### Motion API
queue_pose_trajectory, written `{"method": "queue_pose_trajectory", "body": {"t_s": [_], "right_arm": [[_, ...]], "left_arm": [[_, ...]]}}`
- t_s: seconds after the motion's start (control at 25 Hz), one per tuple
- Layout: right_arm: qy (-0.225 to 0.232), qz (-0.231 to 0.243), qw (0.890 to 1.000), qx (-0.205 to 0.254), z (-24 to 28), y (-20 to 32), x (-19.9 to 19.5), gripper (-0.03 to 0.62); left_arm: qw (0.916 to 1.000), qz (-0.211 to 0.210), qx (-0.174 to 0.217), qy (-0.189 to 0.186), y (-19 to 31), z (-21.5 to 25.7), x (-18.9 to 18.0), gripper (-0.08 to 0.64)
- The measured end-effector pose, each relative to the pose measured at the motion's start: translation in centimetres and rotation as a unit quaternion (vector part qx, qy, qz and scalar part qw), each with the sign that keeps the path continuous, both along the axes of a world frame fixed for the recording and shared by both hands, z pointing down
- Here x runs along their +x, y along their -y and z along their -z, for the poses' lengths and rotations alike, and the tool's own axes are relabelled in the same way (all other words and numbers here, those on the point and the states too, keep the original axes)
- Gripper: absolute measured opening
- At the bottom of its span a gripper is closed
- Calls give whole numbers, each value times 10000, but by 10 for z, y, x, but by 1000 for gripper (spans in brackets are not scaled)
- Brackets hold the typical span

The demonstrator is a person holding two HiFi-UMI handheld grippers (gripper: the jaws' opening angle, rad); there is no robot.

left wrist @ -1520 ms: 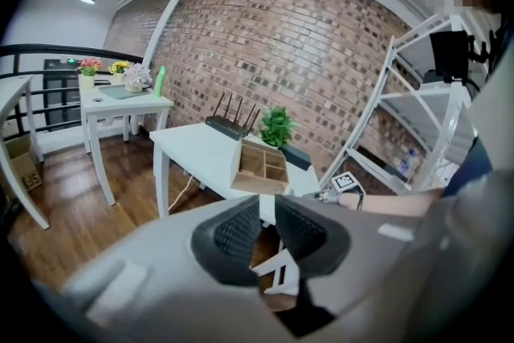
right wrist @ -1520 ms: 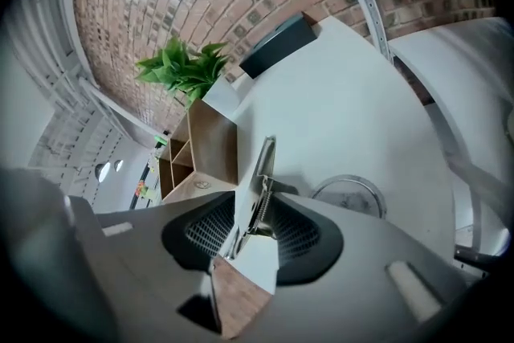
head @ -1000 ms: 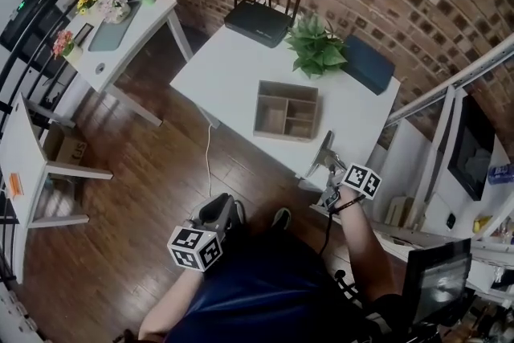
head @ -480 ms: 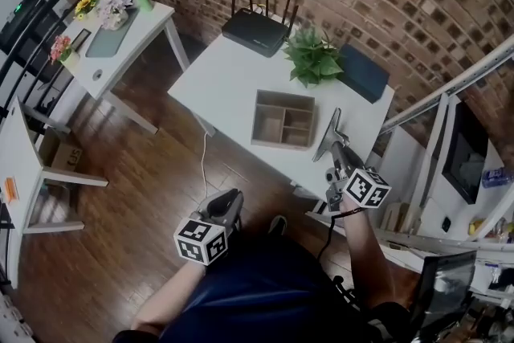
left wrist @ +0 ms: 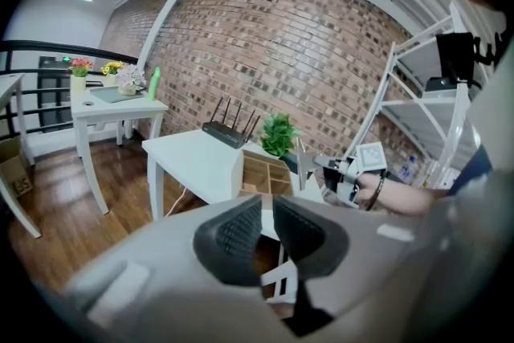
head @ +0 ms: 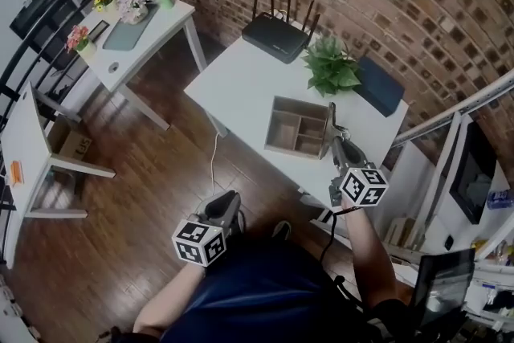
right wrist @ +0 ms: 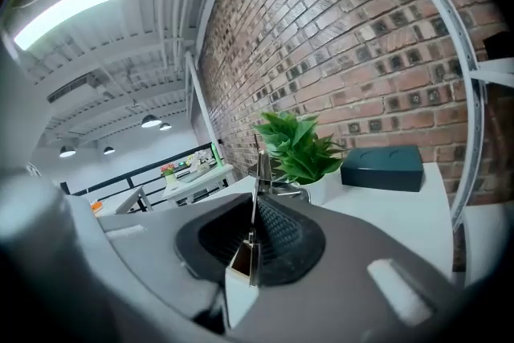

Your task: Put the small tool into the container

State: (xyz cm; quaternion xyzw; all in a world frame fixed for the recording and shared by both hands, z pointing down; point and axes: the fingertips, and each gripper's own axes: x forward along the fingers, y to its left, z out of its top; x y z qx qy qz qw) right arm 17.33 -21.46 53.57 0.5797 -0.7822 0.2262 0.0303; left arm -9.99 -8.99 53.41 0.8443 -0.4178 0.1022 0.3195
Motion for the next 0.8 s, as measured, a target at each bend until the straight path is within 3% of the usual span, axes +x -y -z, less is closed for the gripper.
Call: {"method": "queue_pose_trajectory", "body": {"t_s": [0.44, 0.8], "right_arm": [[-1107, 496, 9914, 497, -1, 42, -16, 15], [-1404, 754, 9852, 638, -17, 67, -25, 15]], "left_arm": [[9996, 264, -86, 6, 0, -4, -12, 41], [9994, 341, -116, 14, -1, -4, -14, 41]]}}
